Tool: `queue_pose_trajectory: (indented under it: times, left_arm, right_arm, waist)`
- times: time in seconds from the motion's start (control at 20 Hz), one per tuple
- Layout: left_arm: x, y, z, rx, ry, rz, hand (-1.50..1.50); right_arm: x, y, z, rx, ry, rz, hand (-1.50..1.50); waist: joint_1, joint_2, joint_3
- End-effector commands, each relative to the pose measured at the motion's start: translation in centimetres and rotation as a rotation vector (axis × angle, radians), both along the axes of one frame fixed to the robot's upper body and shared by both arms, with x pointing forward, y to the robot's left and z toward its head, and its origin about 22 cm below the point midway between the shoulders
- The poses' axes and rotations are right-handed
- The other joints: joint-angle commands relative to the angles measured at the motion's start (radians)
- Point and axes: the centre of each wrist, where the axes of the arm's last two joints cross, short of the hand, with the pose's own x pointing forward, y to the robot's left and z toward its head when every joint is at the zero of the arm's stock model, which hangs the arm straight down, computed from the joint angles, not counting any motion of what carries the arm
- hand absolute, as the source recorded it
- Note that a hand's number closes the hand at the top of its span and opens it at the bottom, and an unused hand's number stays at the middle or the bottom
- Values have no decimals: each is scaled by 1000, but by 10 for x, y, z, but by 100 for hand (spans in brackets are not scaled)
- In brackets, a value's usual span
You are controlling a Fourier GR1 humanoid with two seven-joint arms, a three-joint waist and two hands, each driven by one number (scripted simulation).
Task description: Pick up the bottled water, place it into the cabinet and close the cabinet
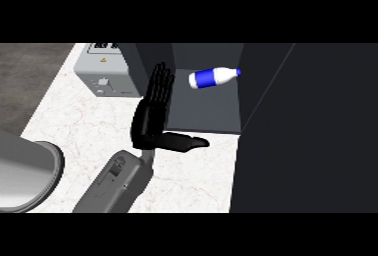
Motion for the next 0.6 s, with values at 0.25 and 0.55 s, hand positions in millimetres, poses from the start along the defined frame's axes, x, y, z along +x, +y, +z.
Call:
queue_pose_trajectory:
  times: [0.25, 0.55]
  left_arm:
    - [-108, 23, 33, -69, -16, -28, -150]
    - [-154, 68, 45, -65, -22, 54, -150]
  right_arm:
    - [-9, -10, 7, -149, 4, 176, 150]
    - [-4, 10, 21, -262, -17, 396, 150]
  waist:
    - [-25, 10, -1]
    - [-18, 15, -2]
